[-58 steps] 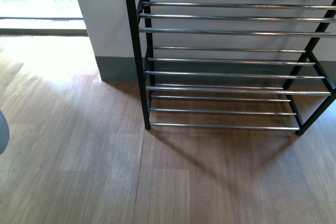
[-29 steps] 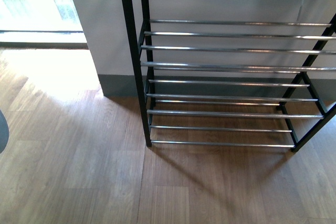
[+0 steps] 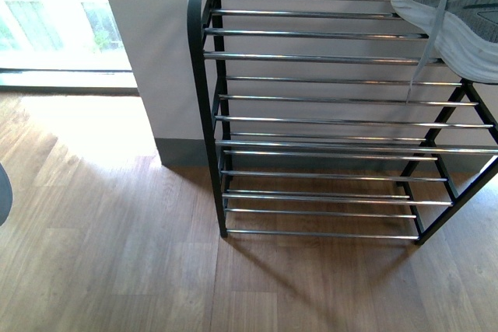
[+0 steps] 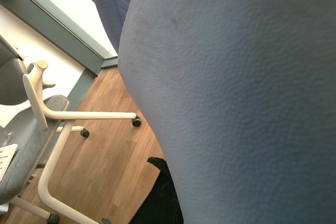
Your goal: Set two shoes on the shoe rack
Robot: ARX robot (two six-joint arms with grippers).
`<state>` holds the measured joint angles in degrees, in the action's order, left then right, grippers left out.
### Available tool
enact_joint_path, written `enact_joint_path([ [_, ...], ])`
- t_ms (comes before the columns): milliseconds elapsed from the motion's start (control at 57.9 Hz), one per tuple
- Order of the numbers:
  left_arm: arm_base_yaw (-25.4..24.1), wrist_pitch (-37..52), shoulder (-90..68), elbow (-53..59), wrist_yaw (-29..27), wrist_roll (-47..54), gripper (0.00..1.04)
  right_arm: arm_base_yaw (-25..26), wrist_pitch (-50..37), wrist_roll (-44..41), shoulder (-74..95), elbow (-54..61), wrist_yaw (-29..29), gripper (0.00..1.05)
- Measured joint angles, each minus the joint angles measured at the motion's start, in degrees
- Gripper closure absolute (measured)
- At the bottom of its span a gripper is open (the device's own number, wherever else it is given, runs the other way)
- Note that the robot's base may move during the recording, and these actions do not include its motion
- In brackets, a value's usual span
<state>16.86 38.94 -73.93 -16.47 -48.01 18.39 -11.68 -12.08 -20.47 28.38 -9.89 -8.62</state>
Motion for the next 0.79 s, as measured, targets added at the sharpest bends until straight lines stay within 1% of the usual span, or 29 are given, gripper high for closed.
enact_joint_path([
  [501,0.0,0.0,0.0,0.0,0.1,0.0,1.03,0.0,0.0,0.0,0.0,0.0,0.0,1.03],
  [535,0.0,0.0,0.0,0.0,0.1,0.0,1.03,0.1,-0.3,0.5,0.2,0.0,-0.8,1.03],
  [570,0.0,0.0,0.0,0.0,0.1,0.0,1.03,-0.1,-1.6,2.4,1.0,0.0,-2.7,1.03],
  [639,0.0,0.0,0.0,0.0,0.1,0.0,1.03,-2.0,-4.1,5.9,3.7,-0.9,-3.1,1.03],
  [708,0.0,0.0,0.0,0.0,0.1,0.0,1.03,-5.4,-8.0,9.3,9.3,-3.5,-1.3,1.03],
  [794,0.0,0.0,0.0,0.0,0.1,0.0,1.03,-8.3,-12.7,11.8,17.8,-7.8,0.3,1.03],
])
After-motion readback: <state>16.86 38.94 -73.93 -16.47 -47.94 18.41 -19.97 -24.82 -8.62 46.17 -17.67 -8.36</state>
